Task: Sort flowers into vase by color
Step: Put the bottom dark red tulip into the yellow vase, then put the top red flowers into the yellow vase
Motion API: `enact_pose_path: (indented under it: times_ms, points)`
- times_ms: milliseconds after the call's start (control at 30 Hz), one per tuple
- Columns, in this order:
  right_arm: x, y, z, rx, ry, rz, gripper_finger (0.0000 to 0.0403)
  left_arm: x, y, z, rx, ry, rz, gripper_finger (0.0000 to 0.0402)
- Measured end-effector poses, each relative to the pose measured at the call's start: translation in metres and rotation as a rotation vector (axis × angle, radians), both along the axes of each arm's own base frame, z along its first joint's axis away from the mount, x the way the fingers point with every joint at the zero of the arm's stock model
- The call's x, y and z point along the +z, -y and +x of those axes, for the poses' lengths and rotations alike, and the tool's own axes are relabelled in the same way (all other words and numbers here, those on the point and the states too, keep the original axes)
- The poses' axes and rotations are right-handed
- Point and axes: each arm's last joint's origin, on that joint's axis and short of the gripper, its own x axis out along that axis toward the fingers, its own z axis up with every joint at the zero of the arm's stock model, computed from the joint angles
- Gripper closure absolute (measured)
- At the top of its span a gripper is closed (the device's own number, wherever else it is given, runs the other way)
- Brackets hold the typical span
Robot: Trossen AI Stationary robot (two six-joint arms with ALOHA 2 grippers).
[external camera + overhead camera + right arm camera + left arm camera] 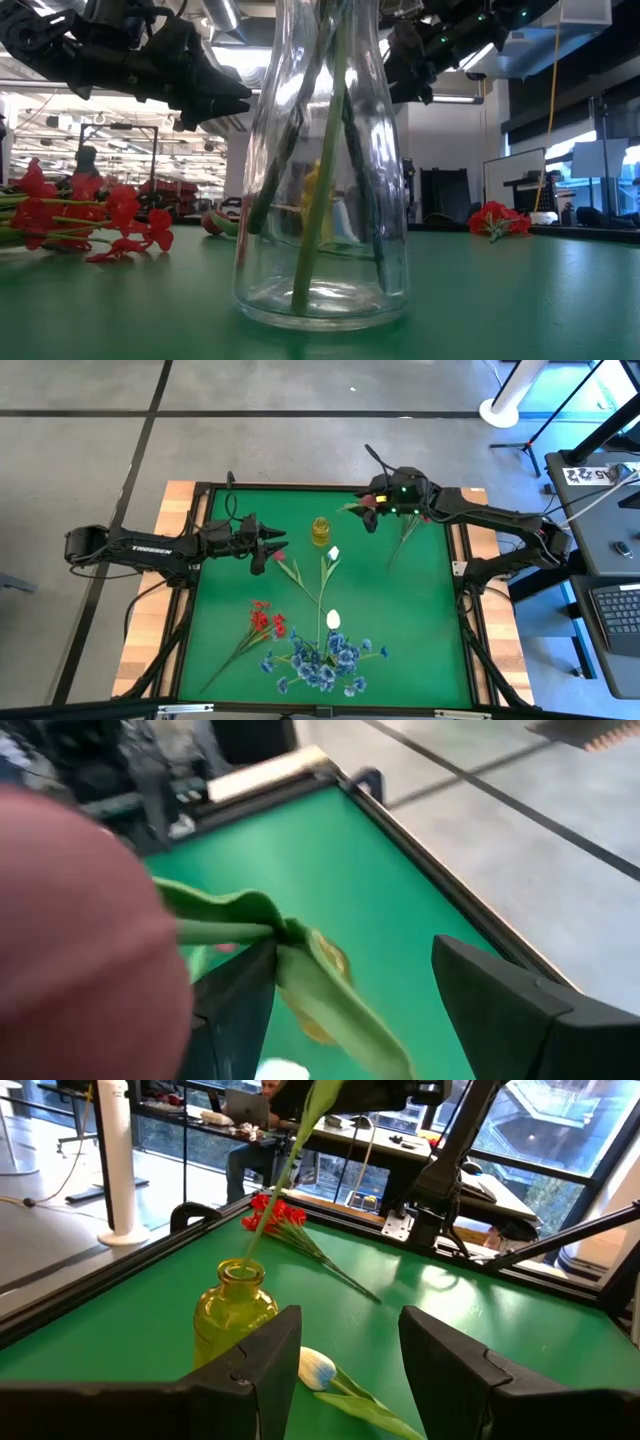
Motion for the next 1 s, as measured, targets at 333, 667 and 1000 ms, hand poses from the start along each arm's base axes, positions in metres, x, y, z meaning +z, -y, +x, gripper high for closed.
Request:
enact_pose_path:
  times_ms: [333, 667, 1000]
  points:
    - [-0.02, 0.009, 0.033, 0.205, 0.128, 0.089, 0.0136, 0.0, 0.0, 0.0, 0.009, -0.002, 0.007, 0.0235]
    - [-0.018, 0.01, 0.024, 0.2, 0.089, 0.086, 0.0136, -0.003, 0.0, 0.0, 0.012, -0.03, -0.005, 0.0235]
    - [0.012, 0.001, -0.003, 0.169, 0.036, 0.05, 0.0136, -0.004, 0.0, -0.001, 0.024, -0.044, -0.008, 0.0235]
